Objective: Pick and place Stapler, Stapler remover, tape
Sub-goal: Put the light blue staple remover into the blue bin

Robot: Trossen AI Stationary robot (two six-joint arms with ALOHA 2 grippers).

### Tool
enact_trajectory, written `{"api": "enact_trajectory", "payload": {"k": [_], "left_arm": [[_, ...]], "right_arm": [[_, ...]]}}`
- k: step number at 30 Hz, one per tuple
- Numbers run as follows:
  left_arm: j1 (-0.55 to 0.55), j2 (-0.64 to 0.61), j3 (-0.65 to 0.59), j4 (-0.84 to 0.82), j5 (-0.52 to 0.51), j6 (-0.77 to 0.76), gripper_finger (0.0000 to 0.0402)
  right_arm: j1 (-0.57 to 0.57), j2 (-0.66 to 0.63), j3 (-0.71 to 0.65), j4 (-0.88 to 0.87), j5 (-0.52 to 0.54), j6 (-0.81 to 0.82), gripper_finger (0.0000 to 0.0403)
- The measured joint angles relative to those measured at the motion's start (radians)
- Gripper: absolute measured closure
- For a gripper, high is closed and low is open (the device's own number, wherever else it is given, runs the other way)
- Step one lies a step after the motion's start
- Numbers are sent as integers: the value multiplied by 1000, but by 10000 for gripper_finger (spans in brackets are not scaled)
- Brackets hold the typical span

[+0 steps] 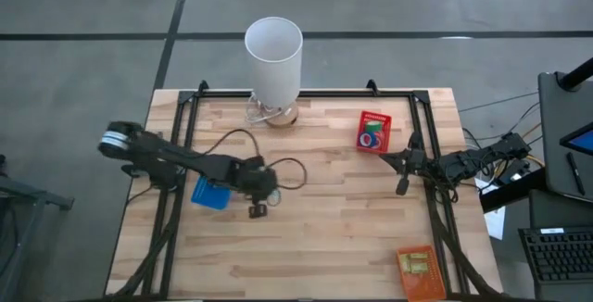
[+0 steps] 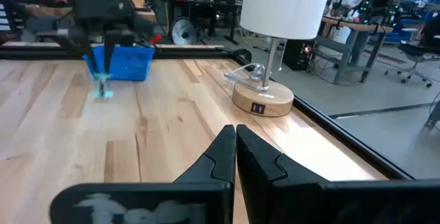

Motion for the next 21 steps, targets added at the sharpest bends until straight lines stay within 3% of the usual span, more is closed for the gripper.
{"api": "enact_trajectory", "payload": {"k": [9, 21], "left_arm": [[-76, -348, -197, -142, -200, -267, 357], [-96, -709, -410, -347, -171, -468, 360]], "right_arm": [[0, 0, 0, 0, 0, 0, 394], [0, 0, 0, 0, 0, -1, 394]]}}
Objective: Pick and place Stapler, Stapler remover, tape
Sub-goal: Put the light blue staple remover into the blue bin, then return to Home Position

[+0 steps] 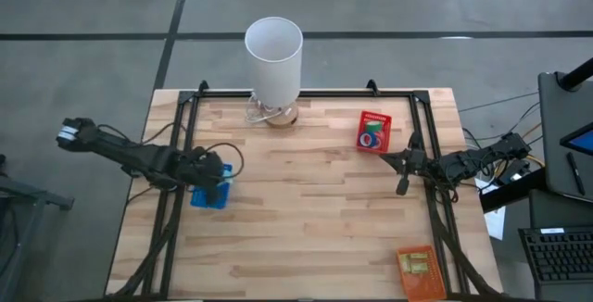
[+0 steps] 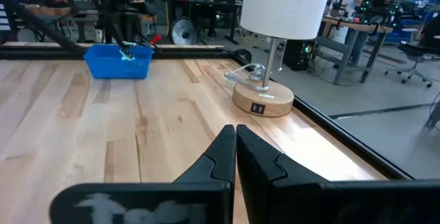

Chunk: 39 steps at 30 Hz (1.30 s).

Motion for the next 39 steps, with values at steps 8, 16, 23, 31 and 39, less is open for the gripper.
{"api": "enact_trajectory", "payload": {"k": [8, 16, 23, 31, 39], "left_arm": [[0, -157, -57, -39, 5, -42, 352], [0, -218, -89, -147, 32, -112, 356], [-3, -213, -115, -47, 89, -246, 319], [-3, -211, -117, 2, -91, -172, 266], [-5, -257, -229, 594, -46, 302, 340]], "right_arm": [[0, 0, 0, 0, 0, 0, 394], [0, 0, 0, 0, 0, 1, 394], [0, 0, 0, 0, 0, 0, 394], [0, 0, 0, 0, 0, 0, 394], [0, 0, 0, 0, 0, 1, 394]]}}
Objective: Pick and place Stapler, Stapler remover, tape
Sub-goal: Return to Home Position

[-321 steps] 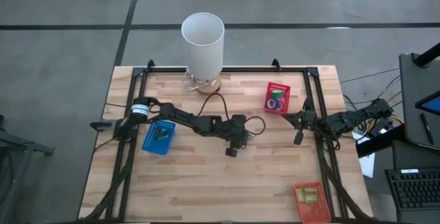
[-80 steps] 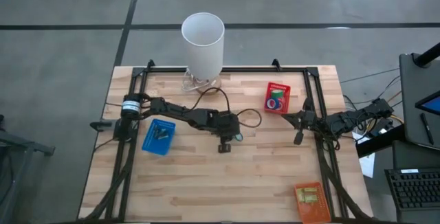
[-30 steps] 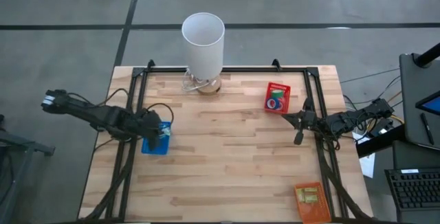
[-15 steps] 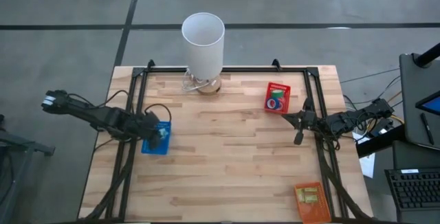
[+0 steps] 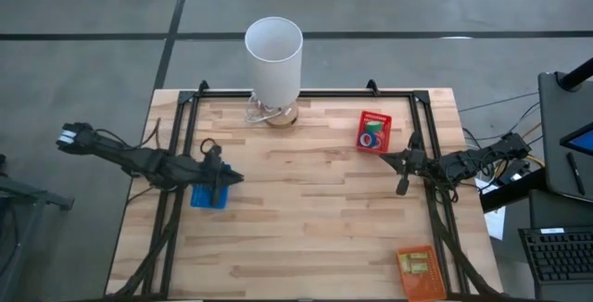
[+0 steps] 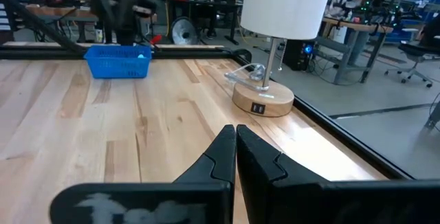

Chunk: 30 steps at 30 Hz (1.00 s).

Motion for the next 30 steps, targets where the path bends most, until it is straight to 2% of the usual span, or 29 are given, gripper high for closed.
{"api": "enact_trajectory", "payload": {"k": [3, 6, 11, 15, 24, 30], "left_arm": [[0, -43, -87, 219, 74, 168, 389], [0, -103, -157, 277, 87, 226, 392], [0, -222, -201, 298, 101, 275, 393], [1, -331, -231, 287, 165, 340, 395], [0, -551, -280, 231, 166, 372, 377], [1, -543, -294, 229, 154, 327, 378]], "right_arm": [[0, 0, 0, 0, 0, 0, 394], [0, 0, 0, 0, 0, -1, 394], [0, 0, 0, 0, 0, -1, 394], [0, 0, 0, 0, 0, -1, 394], [0, 0, 0, 0, 0, -1, 394], [0, 0, 0, 0, 0, -1, 394]]}}
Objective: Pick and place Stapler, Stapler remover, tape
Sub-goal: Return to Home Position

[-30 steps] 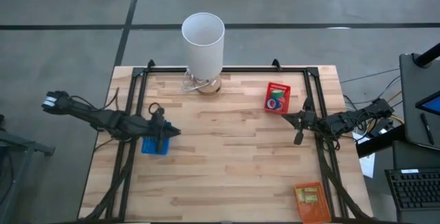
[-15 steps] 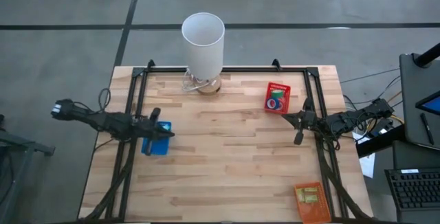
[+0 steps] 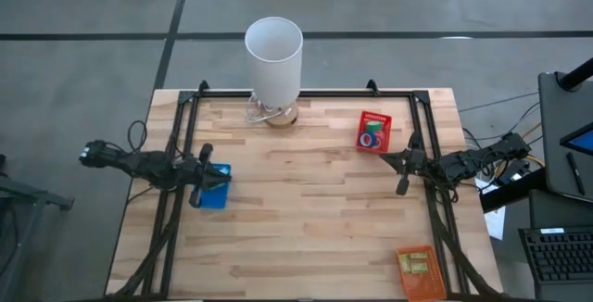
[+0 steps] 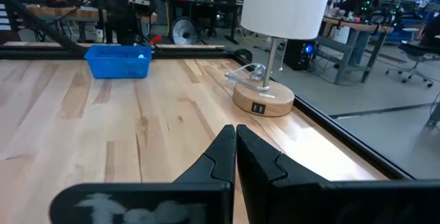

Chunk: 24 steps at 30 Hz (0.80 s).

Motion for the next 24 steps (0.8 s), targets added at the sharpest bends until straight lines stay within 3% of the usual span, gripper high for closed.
{"api": "enact_trajectory", "payload": {"k": [24], "left_arm": [[0, 14, 0, -7, 0, -42, 378]], "right_arm": [[0, 0, 0, 0, 0, 0, 394]]}}
